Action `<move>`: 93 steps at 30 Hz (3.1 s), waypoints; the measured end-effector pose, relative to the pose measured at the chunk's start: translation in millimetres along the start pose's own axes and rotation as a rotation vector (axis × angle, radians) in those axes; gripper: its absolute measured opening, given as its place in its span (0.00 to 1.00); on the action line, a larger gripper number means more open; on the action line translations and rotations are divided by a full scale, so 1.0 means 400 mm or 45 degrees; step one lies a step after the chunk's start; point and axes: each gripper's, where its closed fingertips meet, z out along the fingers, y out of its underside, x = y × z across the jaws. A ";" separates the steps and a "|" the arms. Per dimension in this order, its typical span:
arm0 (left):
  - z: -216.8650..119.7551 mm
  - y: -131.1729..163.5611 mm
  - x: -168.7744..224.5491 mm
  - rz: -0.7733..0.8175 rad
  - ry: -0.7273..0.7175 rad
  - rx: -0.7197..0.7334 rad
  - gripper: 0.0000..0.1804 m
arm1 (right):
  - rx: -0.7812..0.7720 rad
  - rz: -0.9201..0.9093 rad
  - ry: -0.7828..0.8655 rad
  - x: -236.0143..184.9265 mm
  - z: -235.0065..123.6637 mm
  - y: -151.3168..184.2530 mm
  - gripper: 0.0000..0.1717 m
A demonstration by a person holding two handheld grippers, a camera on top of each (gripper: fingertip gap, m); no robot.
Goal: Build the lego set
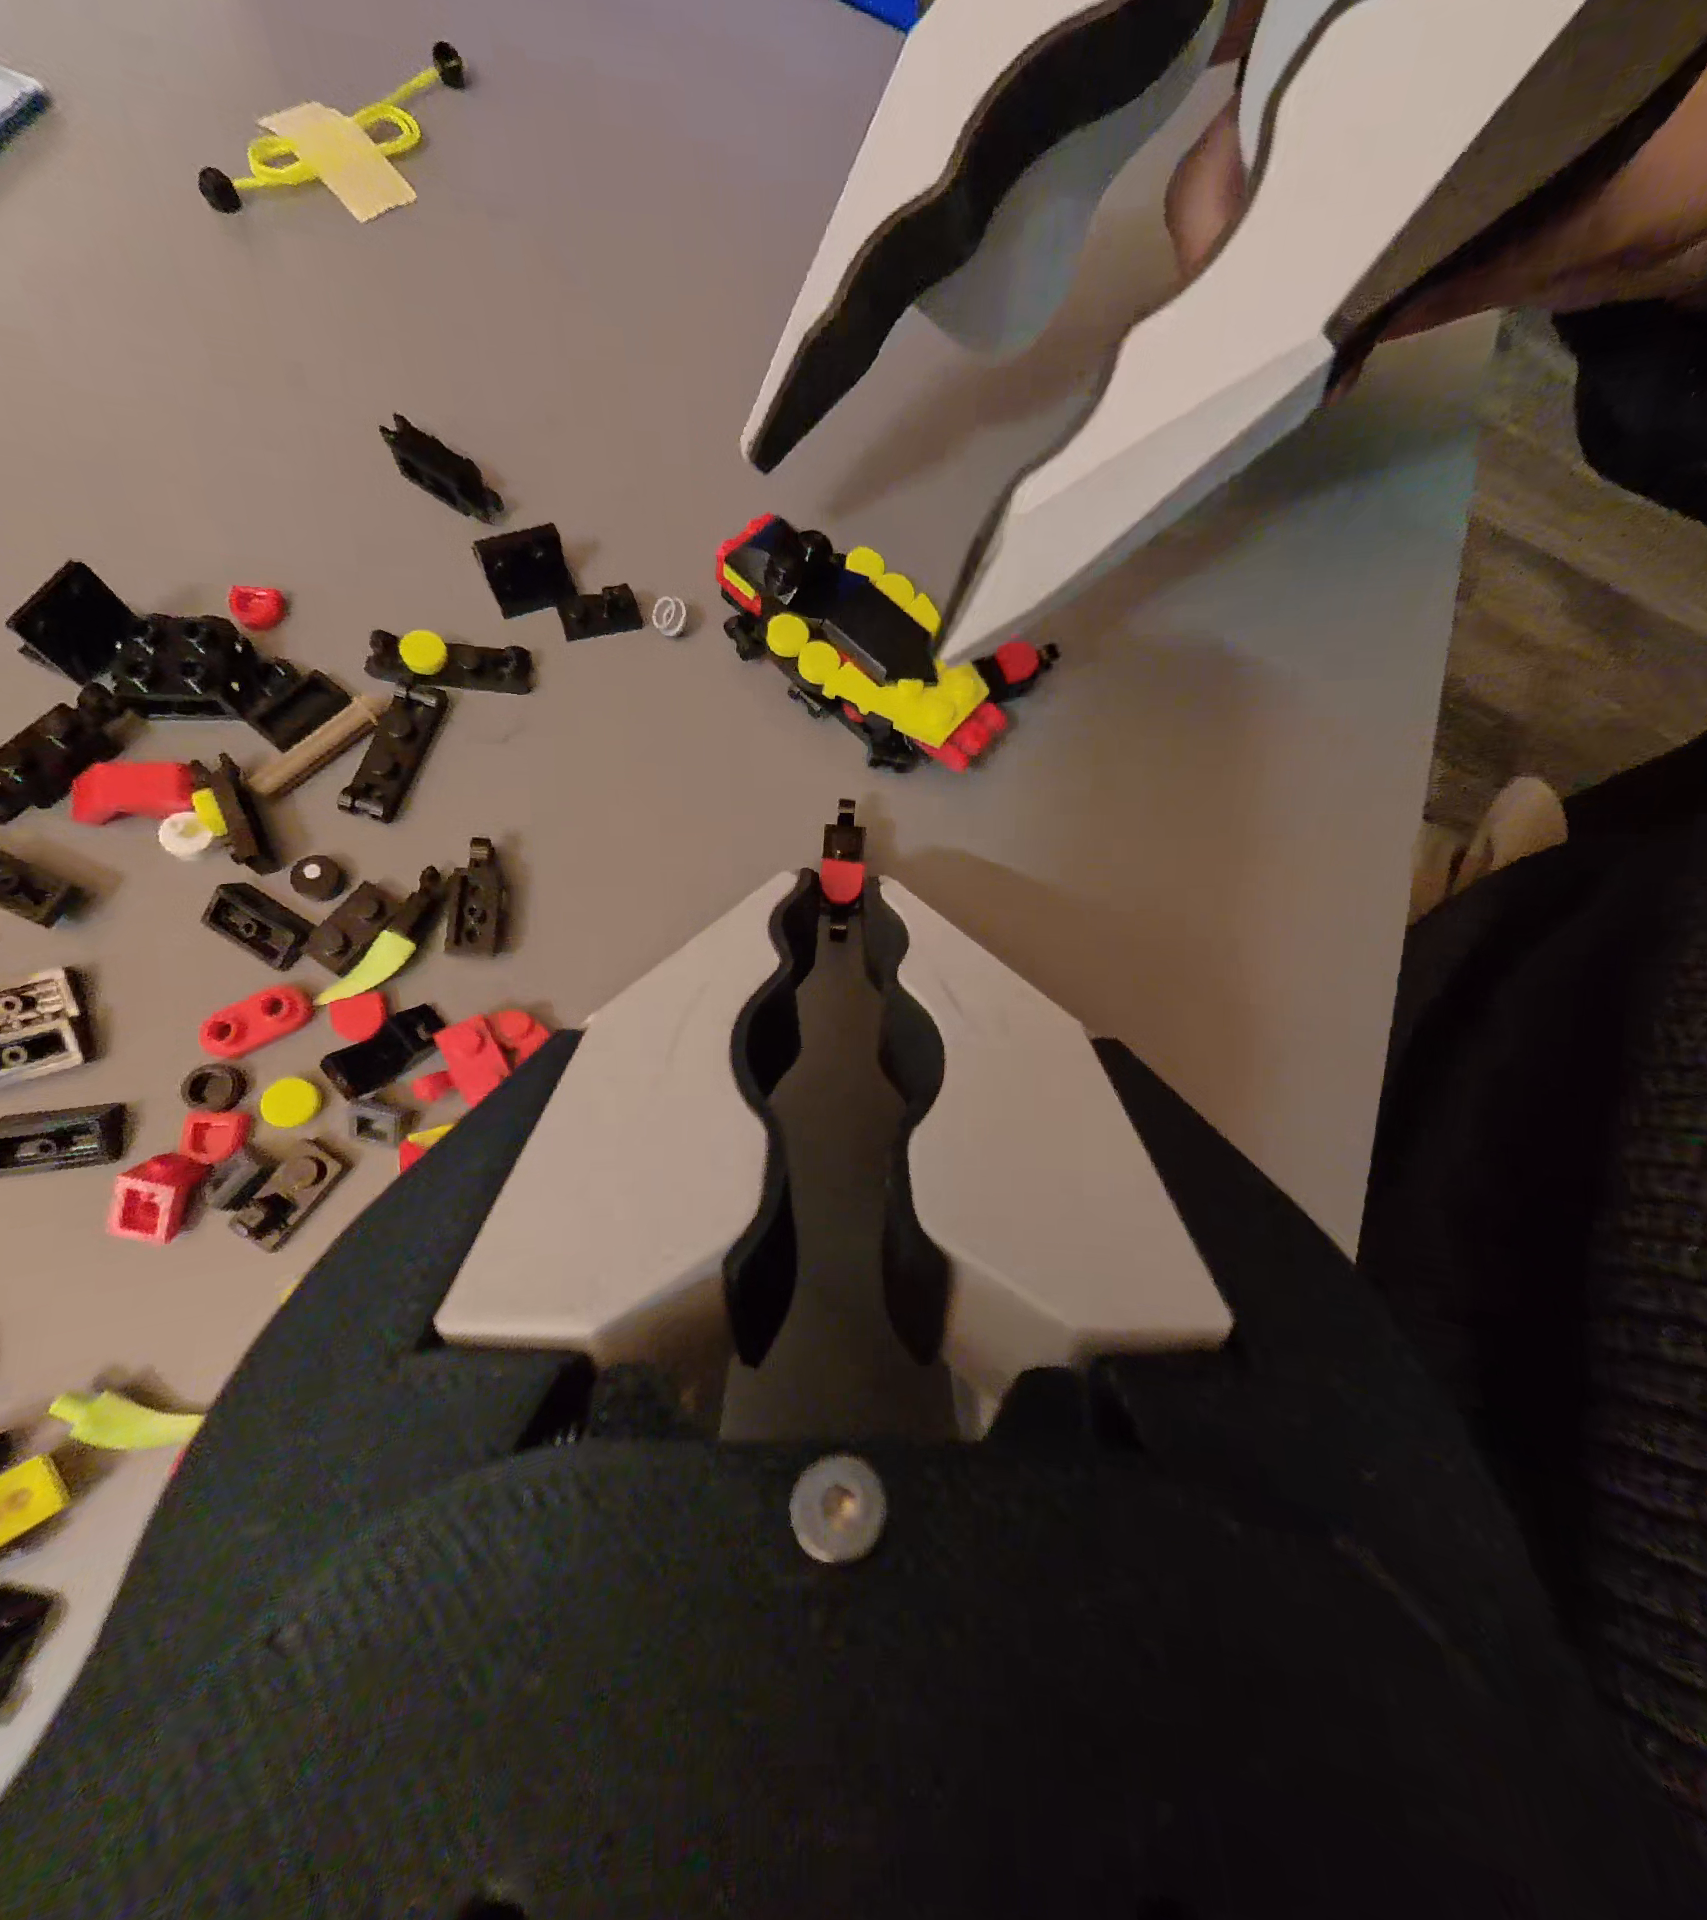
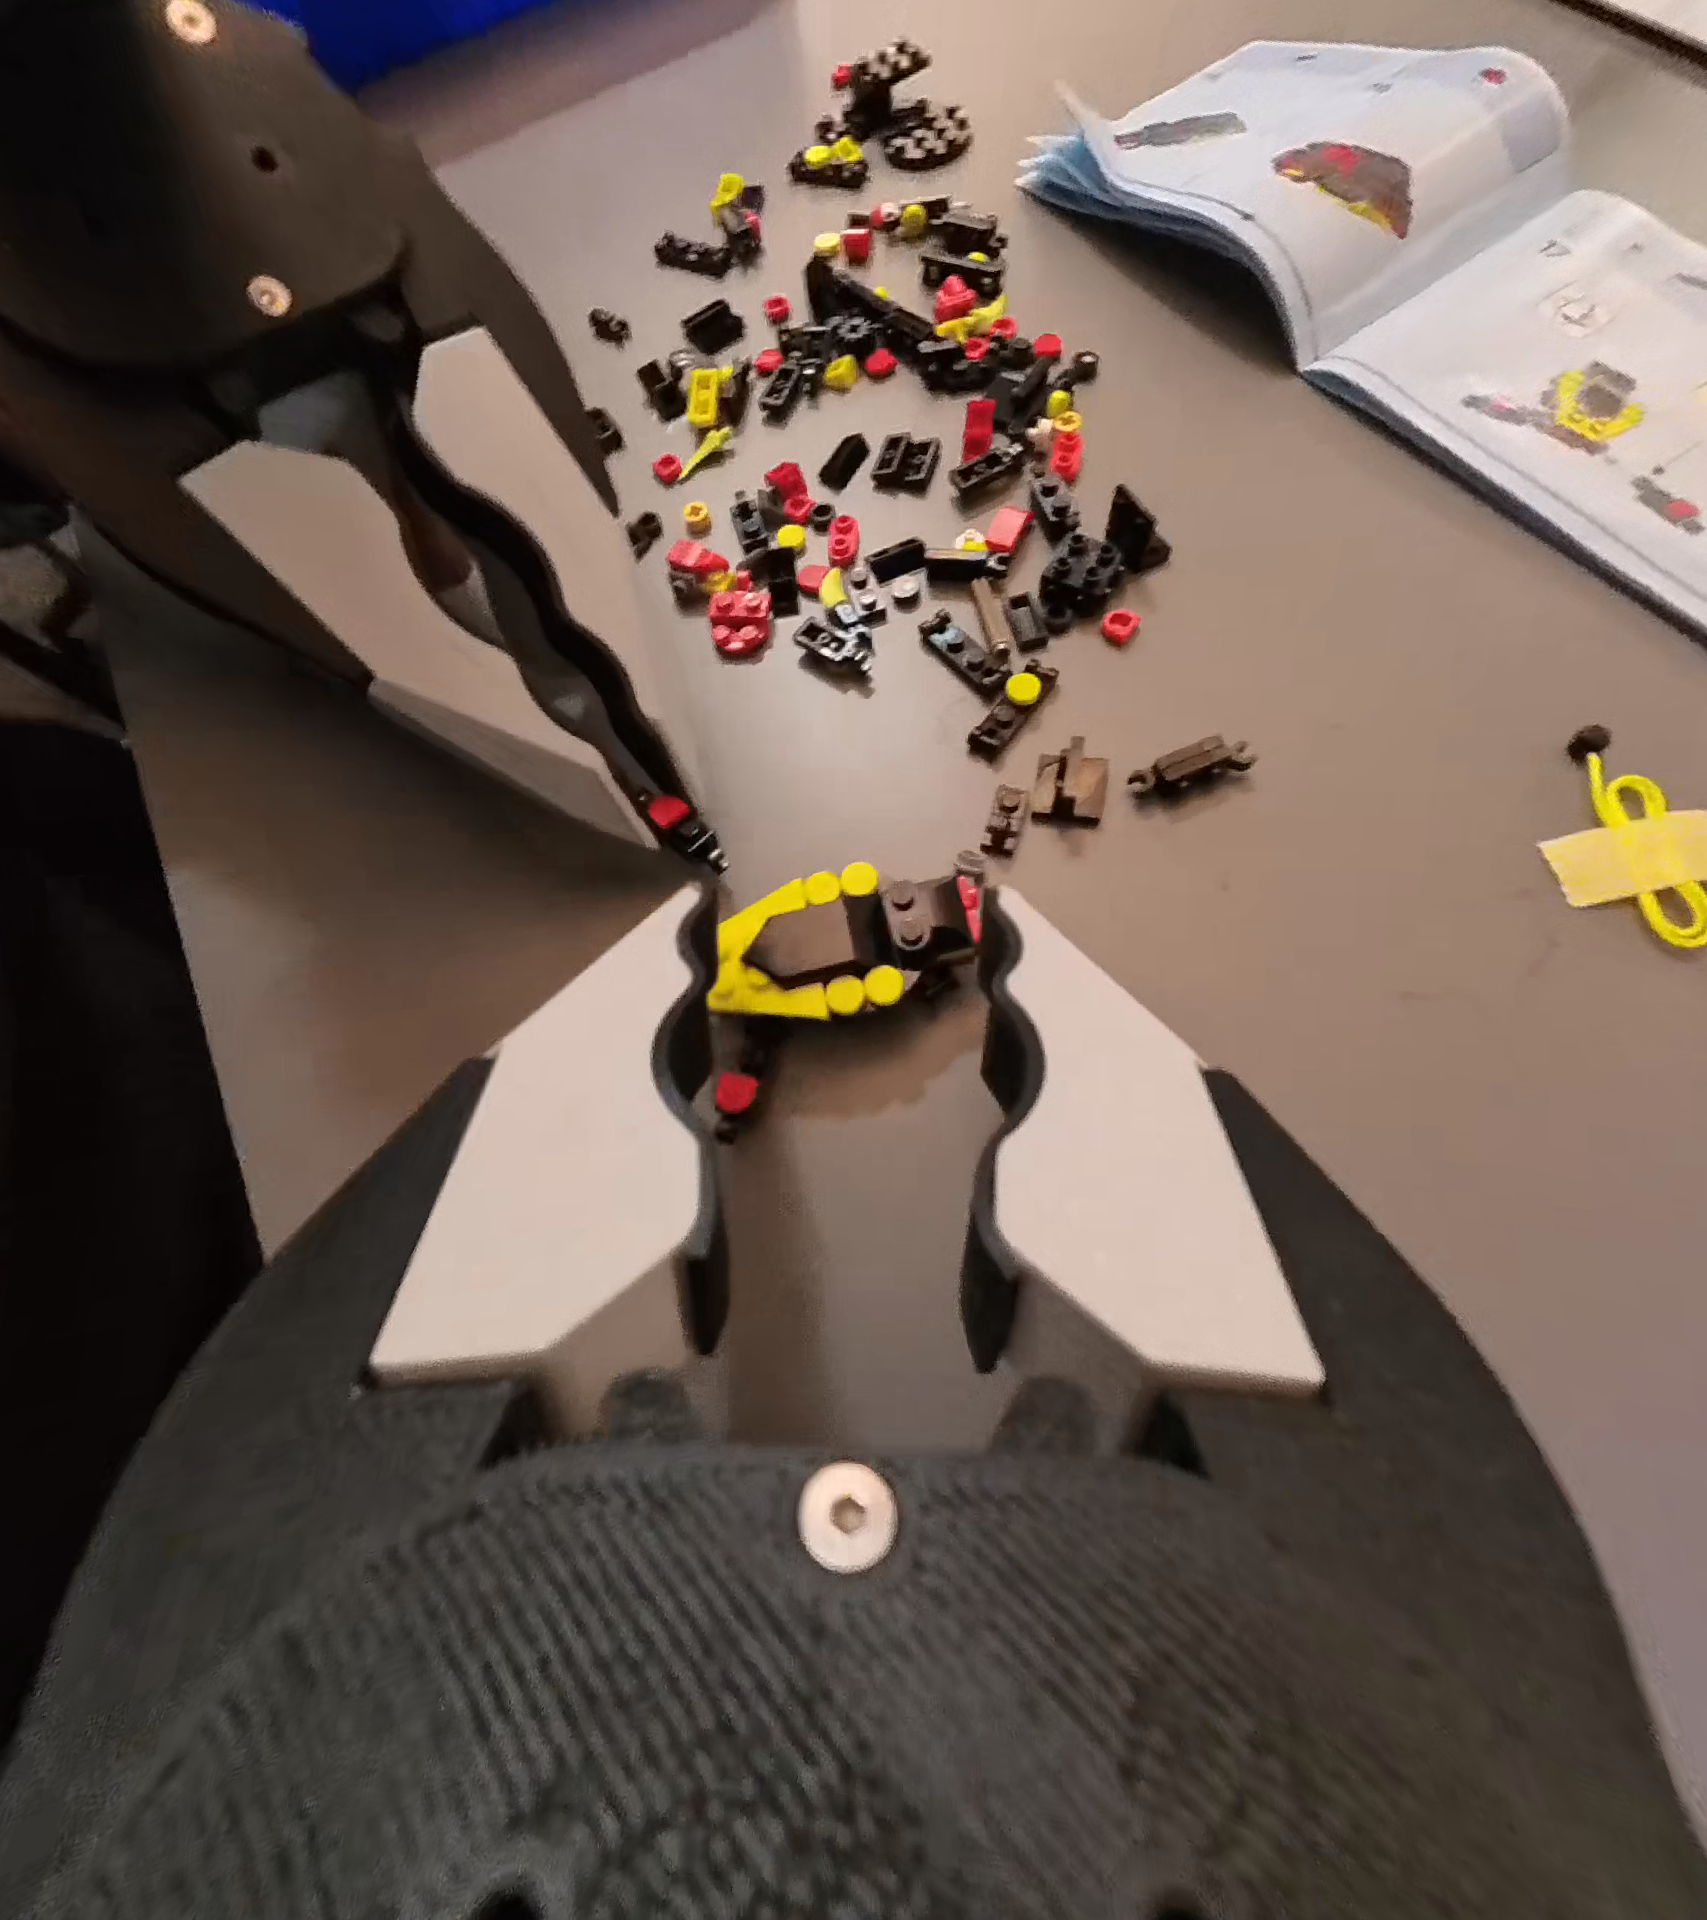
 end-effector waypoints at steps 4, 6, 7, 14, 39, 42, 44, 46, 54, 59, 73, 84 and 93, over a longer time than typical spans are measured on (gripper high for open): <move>-0.004 0.001 0.000 -0.020 0.010 0.009 0.03 | -0.054 0.126 0.033 0.032 0.012 0.019 0.24; -0.002 0.004 0.003 -0.011 0.012 -0.001 0.03 | -0.053 0.182 0.002 0.031 0.017 0.023 0.24; -0.001 0.005 0.005 -0.002 0.012 -0.007 0.03 | -0.040 0.201 -0.010 0.030 0.017 0.020 0.23; 0.003 0.011 0.019 0.020 0.036 -0.028 0.03 | -0.005 0.219 -0.058 0.035 0.017 0.010 0.16; 0.003 0.024 0.034 0.004 0.034 -0.046 0.03 | 0.107 0.468 -0.124 -0.011 -0.025 -0.012 0.30; 0.003 0.023 0.032 -0.004 0.033 -0.043 0.03 | 0.077 0.530 -0.122 -0.026 -0.031 0.007 0.36; 0.003 0.022 0.029 -0.019 0.032 -0.041 0.03 | 0.010 0.543 -0.091 -0.034 -0.019 0.028 0.39; 0.002 0.020 0.026 -0.039 0.034 -0.033 0.03 | -0.026 0.534 -0.059 -0.042 -0.005 0.033 0.39; -0.002 0.016 0.023 -0.069 0.052 -0.015 0.03 | -0.167 0.440 -0.041 -0.081 0.048 0.052 0.21; -0.007 0.017 0.026 -0.098 0.074 -0.004 0.03 | -0.122 0.490 -0.130 -0.088 0.044 0.047 0.20; -0.044 -0.023 0.003 -0.297 0.137 0.161 0.02 | -0.164 0.079 0.027 -0.101 0.049 0.032 0.20; -0.060 -0.022 0.043 -0.419 0.355 0.141 0.02 | -0.136 0.112 -0.094 -0.138 0.051 0.030 0.20; -0.051 0.018 0.056 -0.397 0.298 0.040 0.02 | -0.033 0.323 -0.204 -0.140 0.030 0.010 0.20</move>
